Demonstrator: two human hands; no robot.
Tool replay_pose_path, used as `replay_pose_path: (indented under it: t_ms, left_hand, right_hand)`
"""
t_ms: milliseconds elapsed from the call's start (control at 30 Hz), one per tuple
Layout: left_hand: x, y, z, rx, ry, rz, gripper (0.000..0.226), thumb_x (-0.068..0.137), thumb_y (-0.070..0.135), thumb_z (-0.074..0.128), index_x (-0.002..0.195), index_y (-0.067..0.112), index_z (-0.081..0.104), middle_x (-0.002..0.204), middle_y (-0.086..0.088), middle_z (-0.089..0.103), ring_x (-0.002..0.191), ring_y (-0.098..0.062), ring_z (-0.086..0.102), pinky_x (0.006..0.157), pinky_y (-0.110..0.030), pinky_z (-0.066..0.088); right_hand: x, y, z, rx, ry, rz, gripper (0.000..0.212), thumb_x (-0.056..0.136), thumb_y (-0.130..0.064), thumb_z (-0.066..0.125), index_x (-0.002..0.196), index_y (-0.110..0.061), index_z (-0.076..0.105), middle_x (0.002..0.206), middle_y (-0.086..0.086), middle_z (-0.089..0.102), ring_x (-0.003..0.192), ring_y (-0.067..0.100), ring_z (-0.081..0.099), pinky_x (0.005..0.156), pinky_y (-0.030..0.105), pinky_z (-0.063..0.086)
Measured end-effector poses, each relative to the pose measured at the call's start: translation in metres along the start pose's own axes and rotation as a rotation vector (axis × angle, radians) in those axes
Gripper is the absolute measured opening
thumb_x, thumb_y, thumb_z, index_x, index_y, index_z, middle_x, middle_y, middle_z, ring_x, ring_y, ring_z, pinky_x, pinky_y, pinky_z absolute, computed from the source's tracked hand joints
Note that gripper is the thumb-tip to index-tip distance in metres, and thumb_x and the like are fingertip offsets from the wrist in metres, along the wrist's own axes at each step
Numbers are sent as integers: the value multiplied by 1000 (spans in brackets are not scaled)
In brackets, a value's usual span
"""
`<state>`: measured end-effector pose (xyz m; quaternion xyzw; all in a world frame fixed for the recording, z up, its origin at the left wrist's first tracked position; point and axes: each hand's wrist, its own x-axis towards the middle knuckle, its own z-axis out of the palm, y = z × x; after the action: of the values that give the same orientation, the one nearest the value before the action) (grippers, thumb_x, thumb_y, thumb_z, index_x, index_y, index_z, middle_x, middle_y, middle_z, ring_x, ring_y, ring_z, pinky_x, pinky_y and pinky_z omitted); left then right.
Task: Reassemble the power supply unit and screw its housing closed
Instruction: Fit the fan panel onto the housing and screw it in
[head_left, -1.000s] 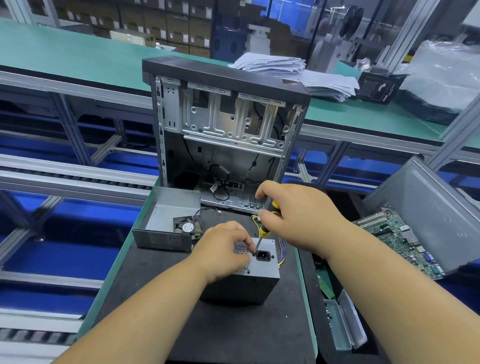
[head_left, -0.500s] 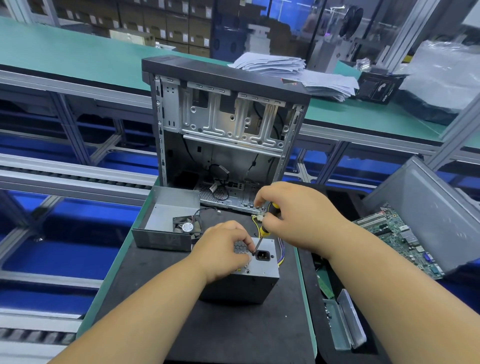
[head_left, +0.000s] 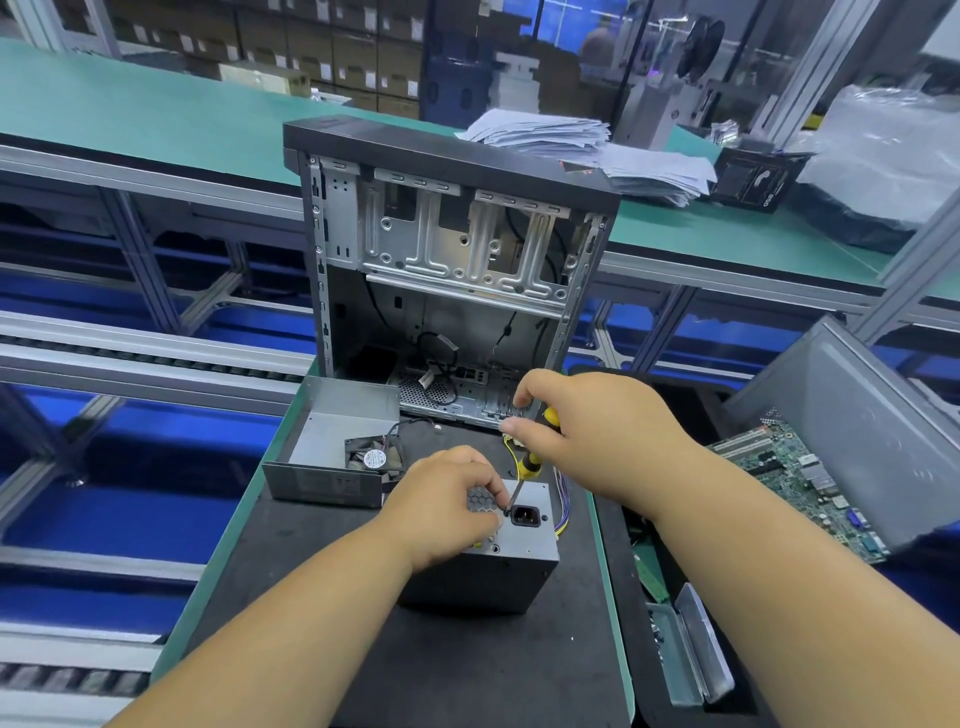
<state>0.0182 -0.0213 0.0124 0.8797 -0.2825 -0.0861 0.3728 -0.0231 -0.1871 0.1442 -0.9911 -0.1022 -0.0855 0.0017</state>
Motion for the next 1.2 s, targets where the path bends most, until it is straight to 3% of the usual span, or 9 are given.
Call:
replay_pose_path:
  t_ms: [133,200,333,400,533,733,900,1067,1200]
  left_hand:
    - [0,2,-1,-1,-4,6,13,75,29,70,82,39,67,105,21,55,105,-2,48,92,-28,36]
    - [0,3,-2,3,-11,9,14,76,28,70,82,40,66,105,21,55,106,-3,49,94,-30,36]
    - [0,2,-2,-2,-5,3,13,76,28,70,83,39,68,105,22,55,107,-2,48,93,-29,35]
    - [-1,2,-2,-2,-6,6,13,76,28,70,83,39,68,104,22,55,106,-2,48,94,-28,36]
    - [0,1,-2,-7,-11,6,13,75,29,70,82,40,67,104,22,55,107,-3,49,95,-29,36]
    - [0,0,-1,-17,-10,12,15,74,29,70,80,42,66,102,23,55,105,-3,49,92,-29,37]
    - [1,0,-1,-23,-10,12,14,73,28,70,80,41,67,103,22,56,105,-3,50,93,-29,38]
    - [1,-1,-1,-17,-7,21,15,74,29,71,79,42,66,102,23,55,105,-1,49,92,-29,38]
    - [2,-1,-1,-30,-4,23,14,74,30,70,79,42,66,102,22,56,105,-2,49,97,-32,38]
  right_hand:
    - [-1,-1,-1,104,-57,-1,30,91,-41,48,120,-36,50,97,-17,57,76,8,46,57,28,32]
    - [0,-1,0,119,-52,-4,31,90,-37,50,120,-36,49,81,-18,51,67,3,44,53,25,29]
    - [1,-1,1,-2,-8,3,31,96,-55,44,118,-33,48,59,-10,46,58,4,41,49,29,28]
    - [0,0,1,-8,-9,9,33,96,-55,43,121,-33,48,62,-12,47,63,9,45,50,29,28]
    - [0,0,0,113,-25,8,39,89,-33,50,127,-33,44,72,-19,39,73,11,45,53,27,29]
    - [0,1,-1,-9,-7,0,39,93,-61,39,118,-33,49,62,-10,48,61,5,43,50,28,31]
    - [-1,1,0,103,-23,-9,32,89,-37,50,121,-35,51,67,-18,42,64,0,41,51,23,27]
    - [1,1,2,7,-7,5,27,95,-54,44,113,-36,54,60,-12,48,62,5,44,49,26,28]
    - [2,1,-1,66,-43,-4,26,90,-41,47,114,-36,55,83,-16,53,72,7,48,55,26,32]
